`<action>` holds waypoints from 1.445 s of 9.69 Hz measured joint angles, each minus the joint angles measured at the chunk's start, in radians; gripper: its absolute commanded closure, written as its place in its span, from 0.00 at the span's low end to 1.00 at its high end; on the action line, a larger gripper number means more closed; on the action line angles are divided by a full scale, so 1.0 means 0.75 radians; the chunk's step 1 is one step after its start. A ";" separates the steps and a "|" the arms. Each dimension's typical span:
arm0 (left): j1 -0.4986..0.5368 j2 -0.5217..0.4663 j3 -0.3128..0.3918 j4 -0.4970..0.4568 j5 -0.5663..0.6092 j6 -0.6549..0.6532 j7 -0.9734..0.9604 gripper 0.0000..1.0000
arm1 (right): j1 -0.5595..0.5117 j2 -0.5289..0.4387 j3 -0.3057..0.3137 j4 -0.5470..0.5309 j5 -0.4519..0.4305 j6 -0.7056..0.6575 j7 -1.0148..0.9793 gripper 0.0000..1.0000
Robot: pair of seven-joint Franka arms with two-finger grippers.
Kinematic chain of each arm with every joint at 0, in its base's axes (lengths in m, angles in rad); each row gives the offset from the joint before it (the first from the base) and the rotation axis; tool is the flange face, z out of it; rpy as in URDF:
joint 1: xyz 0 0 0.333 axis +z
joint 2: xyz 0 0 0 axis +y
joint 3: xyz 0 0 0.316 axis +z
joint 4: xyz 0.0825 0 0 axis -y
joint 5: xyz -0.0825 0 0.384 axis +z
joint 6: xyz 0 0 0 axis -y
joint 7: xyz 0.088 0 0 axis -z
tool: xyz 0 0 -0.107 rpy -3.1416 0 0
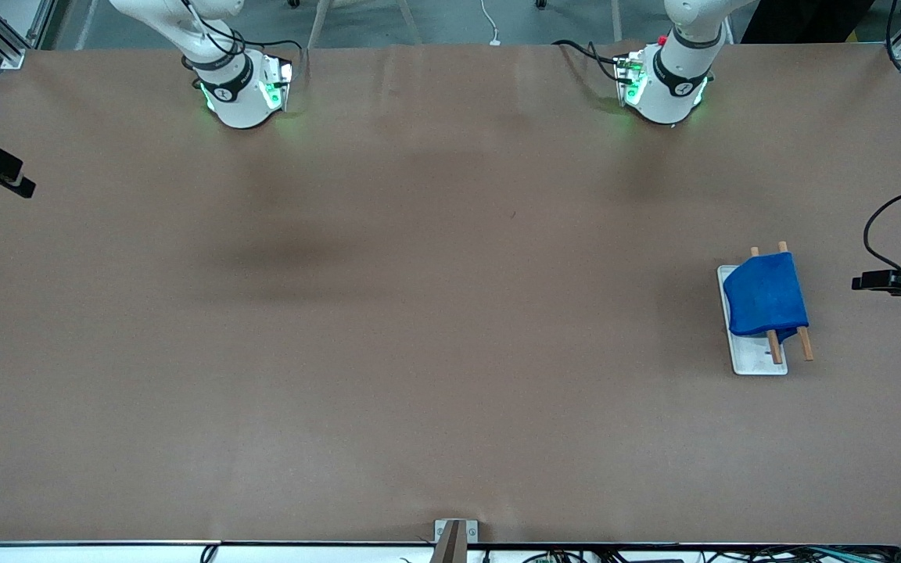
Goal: Right arm passes towel to left arm to hang
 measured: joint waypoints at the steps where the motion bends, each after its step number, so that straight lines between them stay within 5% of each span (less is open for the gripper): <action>1: -0.001 -0.016 -0.013 0.027 0.000 0.000 0.000 0.00 | 0.001 0.001 0.000 0.000 0.000 0.000 0.000 0.00; 11: -0.017 -0.362 -0.474 0.053 0.000 -0.075 -0.542 0.00 | 0.002 0.013 0.001 0.000 0.000 0.000 0.000 0.00; 14: -0.170 -0.412 -0.385 0.053 0.000 -0.078 -0.546 0.00 | 0.002 0.013 0.001 0.000 0.000 -0.001 0.000 0.00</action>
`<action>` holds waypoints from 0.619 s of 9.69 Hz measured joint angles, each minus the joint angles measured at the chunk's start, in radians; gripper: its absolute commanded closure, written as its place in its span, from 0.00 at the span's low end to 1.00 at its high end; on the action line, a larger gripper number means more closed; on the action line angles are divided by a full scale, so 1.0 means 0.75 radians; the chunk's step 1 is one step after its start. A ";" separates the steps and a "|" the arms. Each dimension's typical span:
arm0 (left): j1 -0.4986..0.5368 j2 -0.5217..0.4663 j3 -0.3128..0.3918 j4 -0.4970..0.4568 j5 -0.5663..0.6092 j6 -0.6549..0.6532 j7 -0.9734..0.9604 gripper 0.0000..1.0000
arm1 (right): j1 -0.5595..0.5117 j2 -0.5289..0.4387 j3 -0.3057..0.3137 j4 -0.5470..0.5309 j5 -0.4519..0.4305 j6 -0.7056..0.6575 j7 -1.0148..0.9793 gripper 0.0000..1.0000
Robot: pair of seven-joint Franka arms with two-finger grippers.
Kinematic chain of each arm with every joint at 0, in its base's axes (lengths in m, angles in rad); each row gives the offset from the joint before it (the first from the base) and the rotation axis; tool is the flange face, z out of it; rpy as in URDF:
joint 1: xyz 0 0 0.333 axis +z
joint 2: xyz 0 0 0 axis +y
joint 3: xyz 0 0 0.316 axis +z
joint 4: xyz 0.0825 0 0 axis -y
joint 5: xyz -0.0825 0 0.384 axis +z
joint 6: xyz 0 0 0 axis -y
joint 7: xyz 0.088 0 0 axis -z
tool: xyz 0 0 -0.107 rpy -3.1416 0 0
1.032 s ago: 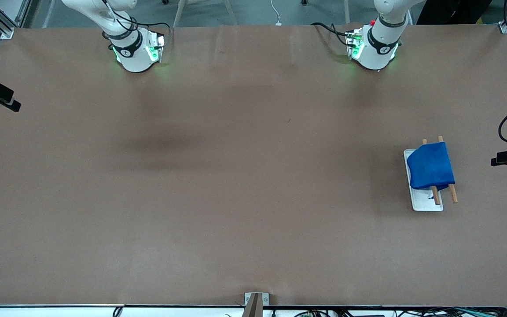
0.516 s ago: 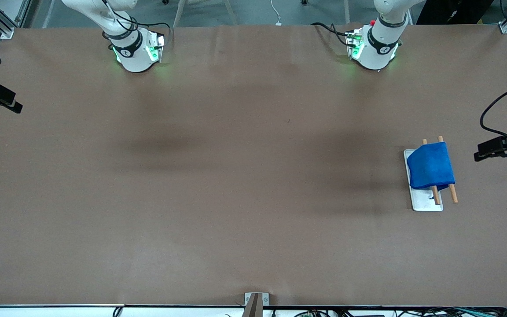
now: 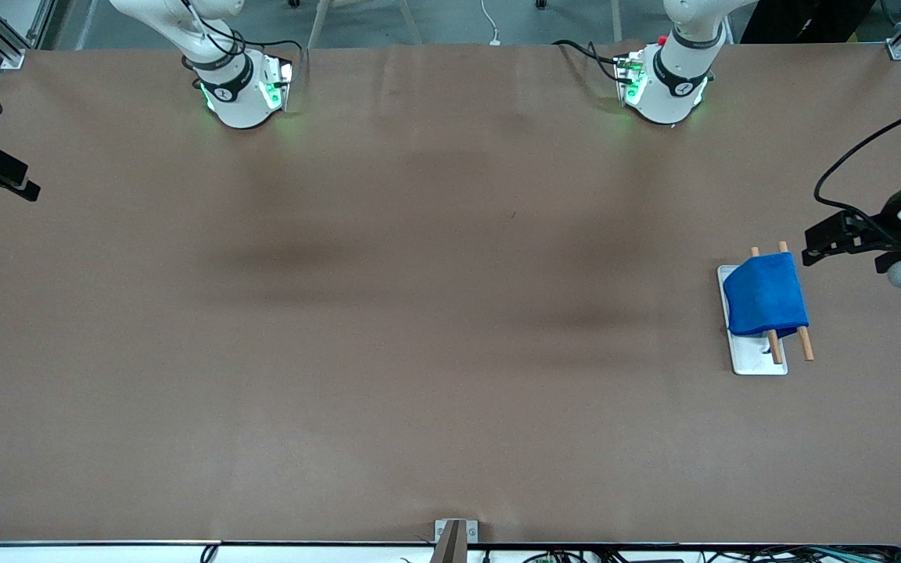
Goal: Right arm passes towel to left arm to hang
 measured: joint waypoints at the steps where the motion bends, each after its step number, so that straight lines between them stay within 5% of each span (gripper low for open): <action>1: -0.099 -0.033 0.089 -0.003 0.000 -0.003 0.000 0.00 | 0.000 0.000 -0.001 0.000 0.000 0.000 0.000 0.00; 6: -0.431 -0.305 0.436 -0.247 -0.160 -0.024 -0.040 0.00 | 0.000 0.000 0.000 0.000 0.000 0.000 0.000 0.00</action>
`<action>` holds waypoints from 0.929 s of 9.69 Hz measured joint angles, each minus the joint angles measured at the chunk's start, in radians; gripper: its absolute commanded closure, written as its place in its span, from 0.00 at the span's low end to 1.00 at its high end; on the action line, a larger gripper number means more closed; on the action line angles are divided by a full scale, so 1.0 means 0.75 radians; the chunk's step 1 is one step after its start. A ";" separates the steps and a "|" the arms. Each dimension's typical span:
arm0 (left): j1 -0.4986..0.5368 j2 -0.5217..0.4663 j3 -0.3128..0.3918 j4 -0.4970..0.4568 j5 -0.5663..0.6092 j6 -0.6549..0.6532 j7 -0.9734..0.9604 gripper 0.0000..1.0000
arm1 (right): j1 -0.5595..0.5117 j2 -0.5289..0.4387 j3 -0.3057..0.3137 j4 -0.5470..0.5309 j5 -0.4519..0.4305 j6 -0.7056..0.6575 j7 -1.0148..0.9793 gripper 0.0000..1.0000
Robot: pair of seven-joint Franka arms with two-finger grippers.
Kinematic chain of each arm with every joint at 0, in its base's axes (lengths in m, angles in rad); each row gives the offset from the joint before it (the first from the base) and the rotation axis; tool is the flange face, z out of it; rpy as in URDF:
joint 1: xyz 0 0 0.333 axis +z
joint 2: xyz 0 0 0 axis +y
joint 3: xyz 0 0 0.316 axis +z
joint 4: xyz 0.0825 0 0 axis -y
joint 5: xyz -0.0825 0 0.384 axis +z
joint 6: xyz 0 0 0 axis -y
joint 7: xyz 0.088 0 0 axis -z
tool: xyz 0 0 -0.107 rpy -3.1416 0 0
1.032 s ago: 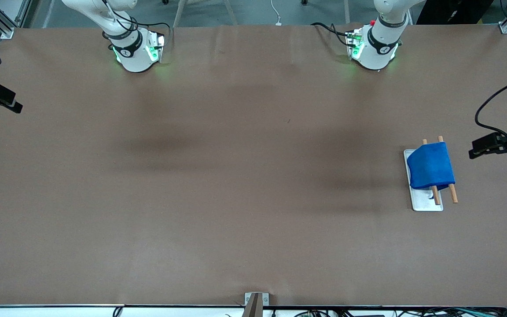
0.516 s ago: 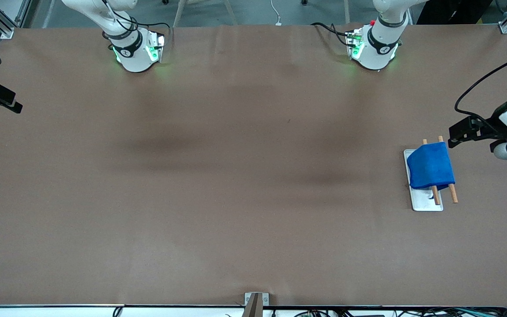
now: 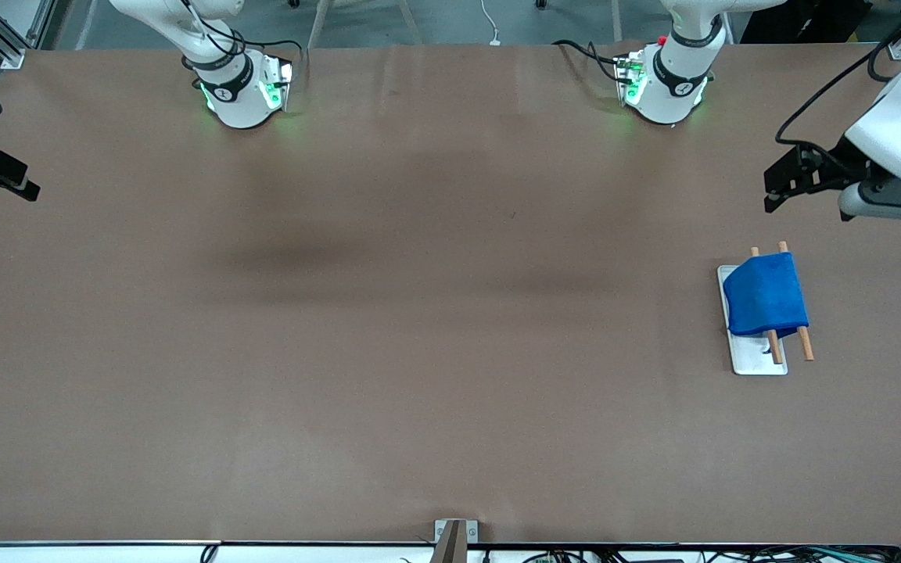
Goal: Right arm passes towel to left arm to hang
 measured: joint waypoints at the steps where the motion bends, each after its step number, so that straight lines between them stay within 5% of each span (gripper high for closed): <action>1: 0.000 -0.047 0.018 -0.050 -0.005 0.000 -0.013 0.00 | 0.000 0.000 0.000 0.000 0.000 0.001 0.000 0.00; 4: 0.000 -0.132 0.025 -0.129 -0.005 -0.009 -0.039 0.00 | 0.000 0.000 0.000 0.000 0.000 0.002 0.000 0.00; 9: 0.002 -0.090 0.037 -0.079 0.006 -0.035 -0.079 0.00 | 0.000 0.000 0.000 0.000 0.000 0.002 0.000 0.00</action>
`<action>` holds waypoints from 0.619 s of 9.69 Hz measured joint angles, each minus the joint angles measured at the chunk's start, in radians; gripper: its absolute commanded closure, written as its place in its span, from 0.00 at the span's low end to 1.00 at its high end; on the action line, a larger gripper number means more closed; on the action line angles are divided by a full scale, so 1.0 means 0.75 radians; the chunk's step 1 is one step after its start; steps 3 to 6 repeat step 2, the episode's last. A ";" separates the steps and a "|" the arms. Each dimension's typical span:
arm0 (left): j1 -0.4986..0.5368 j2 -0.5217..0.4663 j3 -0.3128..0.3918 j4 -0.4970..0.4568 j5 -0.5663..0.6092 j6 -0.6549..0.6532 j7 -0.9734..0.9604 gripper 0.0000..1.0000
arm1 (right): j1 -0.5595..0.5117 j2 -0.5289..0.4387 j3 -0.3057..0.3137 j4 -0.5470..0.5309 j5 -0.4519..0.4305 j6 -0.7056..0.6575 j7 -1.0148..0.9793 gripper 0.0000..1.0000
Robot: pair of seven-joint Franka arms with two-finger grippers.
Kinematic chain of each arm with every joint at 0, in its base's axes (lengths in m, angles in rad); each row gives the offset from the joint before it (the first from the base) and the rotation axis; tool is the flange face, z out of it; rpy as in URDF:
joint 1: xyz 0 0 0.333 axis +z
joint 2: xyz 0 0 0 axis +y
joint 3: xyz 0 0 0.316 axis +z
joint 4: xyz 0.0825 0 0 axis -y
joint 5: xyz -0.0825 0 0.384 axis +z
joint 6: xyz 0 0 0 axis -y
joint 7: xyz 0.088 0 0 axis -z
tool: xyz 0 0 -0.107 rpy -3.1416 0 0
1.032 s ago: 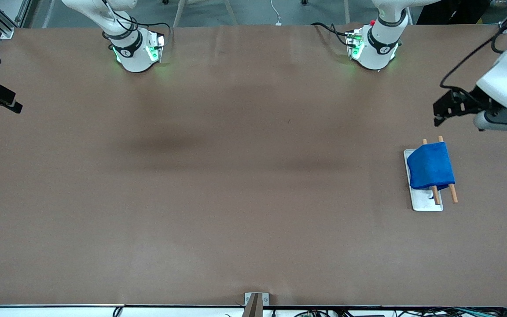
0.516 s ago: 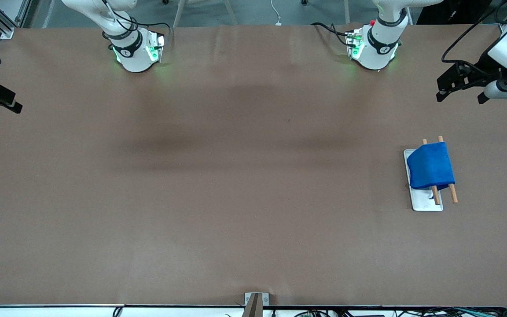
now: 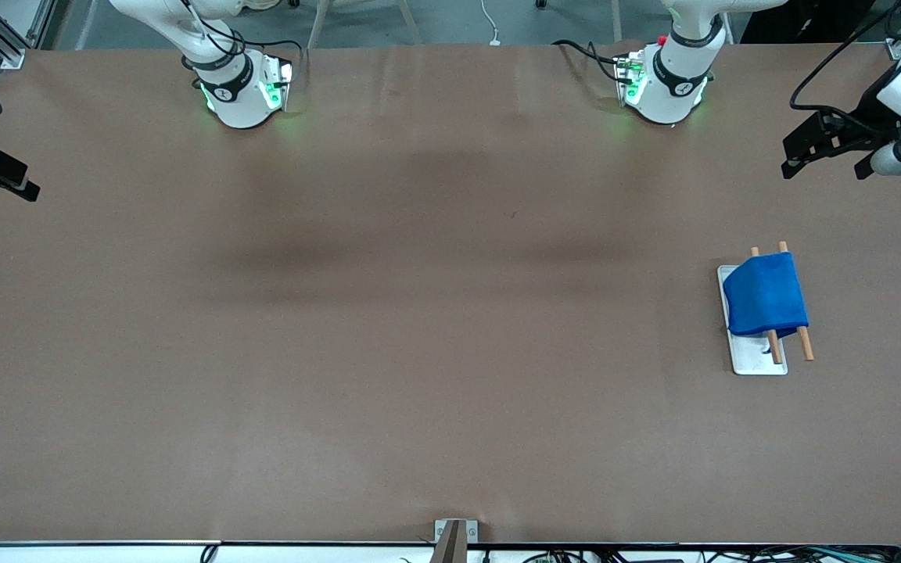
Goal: Right arm passes towel to left arm to hang
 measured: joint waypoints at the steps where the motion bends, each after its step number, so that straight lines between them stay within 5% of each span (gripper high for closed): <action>1: 0.002 0.023 0.000 0.028 0.001 -0.001 -0.001 0.00 | 0.000 0.000 0.000 0.000 0.000 0.000 0.000 0.00; 6: 0.006 0.039 0.001 0.046 0.001 -0.006 -0.001 0.00 | 0.000 0.000 0.000 0.000 0.000 0.000 0.000 0.00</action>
